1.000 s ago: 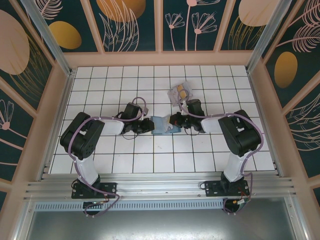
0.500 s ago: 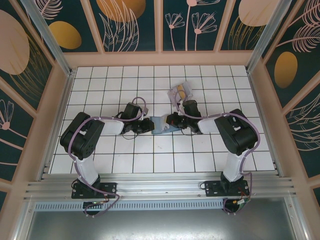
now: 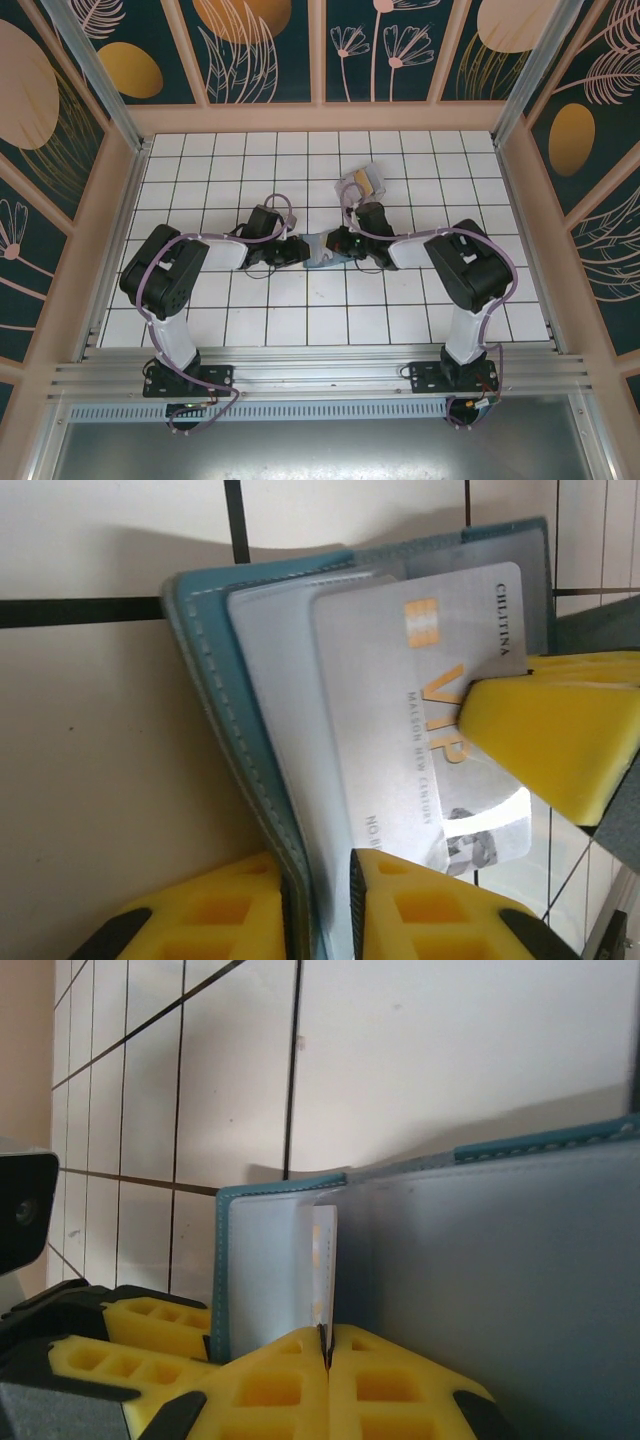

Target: Put the credit cards into the card holder

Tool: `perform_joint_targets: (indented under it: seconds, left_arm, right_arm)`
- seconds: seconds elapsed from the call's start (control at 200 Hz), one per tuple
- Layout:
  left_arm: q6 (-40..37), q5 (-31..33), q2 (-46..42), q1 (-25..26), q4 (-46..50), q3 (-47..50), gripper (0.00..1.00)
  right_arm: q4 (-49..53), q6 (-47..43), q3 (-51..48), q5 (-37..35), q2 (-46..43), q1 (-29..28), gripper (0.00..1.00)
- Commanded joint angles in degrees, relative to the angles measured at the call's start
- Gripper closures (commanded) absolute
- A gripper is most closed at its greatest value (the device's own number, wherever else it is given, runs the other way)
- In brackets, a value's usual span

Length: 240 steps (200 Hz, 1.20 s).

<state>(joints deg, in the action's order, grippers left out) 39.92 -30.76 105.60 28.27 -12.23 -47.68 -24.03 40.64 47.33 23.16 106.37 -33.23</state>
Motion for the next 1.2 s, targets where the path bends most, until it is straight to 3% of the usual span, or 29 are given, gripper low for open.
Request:
perform_joint_targets:
  seconds: [0.0,0.105,0.3,0.465,0.641,1.001,1.196]
  left_arm:
    - [-0.2,1.59,-0.58,-0.67,3.17,0.45,0.71]
    - [-1.1,3.69,-1.92,-1.73,7.12,-0.53,0.66]
    - [-2.98,8.75,-4.97,-4.45,12.21,-0.48,0.68]
    - [-1.39,4.58,-2.38,-4.3,8.71,0.08,0.77]
    - [-0.39,3.81,-1.63,-3.23,7.13,-0.28,0.78]
    - [-0.63,3.08,2.94,-2.9,6.58,-3.3,0.79]
    - [-1.07,4.0,2.83,-2.87,7.15,-3.24,0.79]
  right_arm:
    - [7.37,-2.67,0.75,-4.89,2.62,-1.62,1.0]
    - [8.46,-3.6,-0.03,-6.72,2.27,-1.48,1.0]
    - [9.62,-4.69,-0.41,-8.22,2.07,-1.53,1.0]
    - [10.97,-5.42,1.59,-9.44,2.89,-2.94,1.0]
    - [14.88,-7.4,4.77,-10.85,3.69,-5.06,1.0]
    - [17.76,-10.64,5.68,-3.73,3.5,-5.44,1.0]
    - [17.72,-11.28,2.37,-0.76,-0.05,-2.11,1.0]
